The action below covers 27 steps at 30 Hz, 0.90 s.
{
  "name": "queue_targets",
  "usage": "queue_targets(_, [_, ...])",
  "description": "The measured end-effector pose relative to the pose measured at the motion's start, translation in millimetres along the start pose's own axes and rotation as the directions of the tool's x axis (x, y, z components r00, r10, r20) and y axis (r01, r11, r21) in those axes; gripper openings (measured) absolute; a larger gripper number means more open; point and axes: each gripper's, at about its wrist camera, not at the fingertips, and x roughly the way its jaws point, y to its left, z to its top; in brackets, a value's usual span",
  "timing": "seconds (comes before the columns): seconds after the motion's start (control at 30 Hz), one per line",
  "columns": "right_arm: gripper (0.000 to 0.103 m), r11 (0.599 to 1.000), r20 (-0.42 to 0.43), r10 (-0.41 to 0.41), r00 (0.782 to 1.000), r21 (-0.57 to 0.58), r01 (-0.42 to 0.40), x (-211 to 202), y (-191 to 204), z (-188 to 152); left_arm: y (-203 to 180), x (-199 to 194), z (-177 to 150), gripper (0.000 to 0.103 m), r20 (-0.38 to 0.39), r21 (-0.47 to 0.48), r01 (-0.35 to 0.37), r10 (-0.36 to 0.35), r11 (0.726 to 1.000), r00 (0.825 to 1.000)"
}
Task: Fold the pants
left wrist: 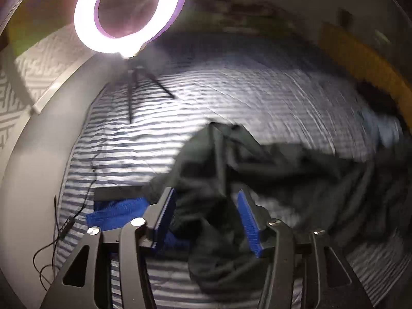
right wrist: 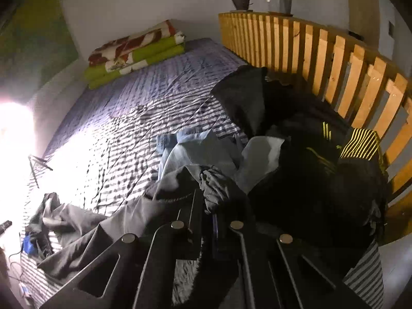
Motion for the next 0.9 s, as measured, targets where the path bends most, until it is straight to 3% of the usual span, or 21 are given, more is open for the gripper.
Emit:
queue_targets(0.03, [0.008,1.0,-0.01,0.015,1.0,0.001,-0.015,0,-2,-4,-10,5,-14,0.063,-0.023,0.04,0.016,-0.015,0.999,1.0])
queue_targets(0.1, [0.024,0.999,-0.05,0.046,0.998,0.007,-0.046,-2,-9,-10,-28,20,-39,0.063,-0.079,0.089,0.062,-0.055,0.994,0.995])
queue_targets(0.2, [0.028,0.997,-0.074,0.079,0.994,0.007,-0.079,-13,-19,-26,-54,49,-71,0.063,-0.166,0.161,0.097,-0.07,0.982,0.984])
queue_targets(0.3, [0.037,0.991,-0.099,0.129,0.987,-0.015,-0.131,-31,-20,-59,-77,74,-94,0.072,-0.231,0.183,0.136,-0.092,0.974,0.969])
queue_targets(0.47, [0.046,0.966,-0.179,0.242,0.954,-0.05,-0.255,-37,5,-129,-99,97,-106,0.074,-0.233,0.211,0.141,-0.09,0.967,0.968])
queue_targets(0.5, [0.046,0.96,-0.198,0.256,0.946,-0.06,-0.272,-33,14,-141,-103,98,-107,0.069,-0.226,0.223,0.13,-0.079,0.966,0.971])
queue_targets(0.57, [0.046,0.958,-0.227,0.237,0.945,-0.109,-0.267,-25,32,-160,-108,101,-107,0.017,-0.229,0.225,0.119,-0.066,0.967,0.971])
queue_targets(0.6, [0.046,0.956,-0.246,0.204,0.947,-0.158,-0.247,-18,43,-170,-107,103,-107,0.01,-0.238,0.205,0.123,-0.073,0.971,0.968])
queue_targets(0.67, [0.046,0.951,-0.264,0.13,0.956,-0.239,-0.196,-6,62,-184,-105,98,-107,0.003,-0.224,0.171,0.111,-0.071,0.979,0.972])
queue_targets(0.7, [0.04,0.948,-0.274,0.095,0.957,-0.267,-0.171,1,68,-191,-102,94,-106,0.003,-0.212,0.154,0.104,-0.07,0.983,0.975])
queue_targets(0.73, [0.027,0.943,-0.285,0.085,0.955,-0.286,-0.17,4,73,-196,-99,87,-104,0.002,-0.195,0.137,0.098,-0.071,0.986,0.978])
queue_targets(0.77, [0.004,0.938,-0.288,0.079,0.954,-0.302,-0.169,6,77,-197,-95,80,-102,0.002,-0.178,0.126,0.093,-0.07,0.988,0.981])
queue_targets(0.9, [0.003,0.933,-0.196,0.104,0.975,-0.321,-0.164,-32,77,-186,-69,33,-92,0.002,-0.083,0.056,0.081,-0.077,0.995,0.994])
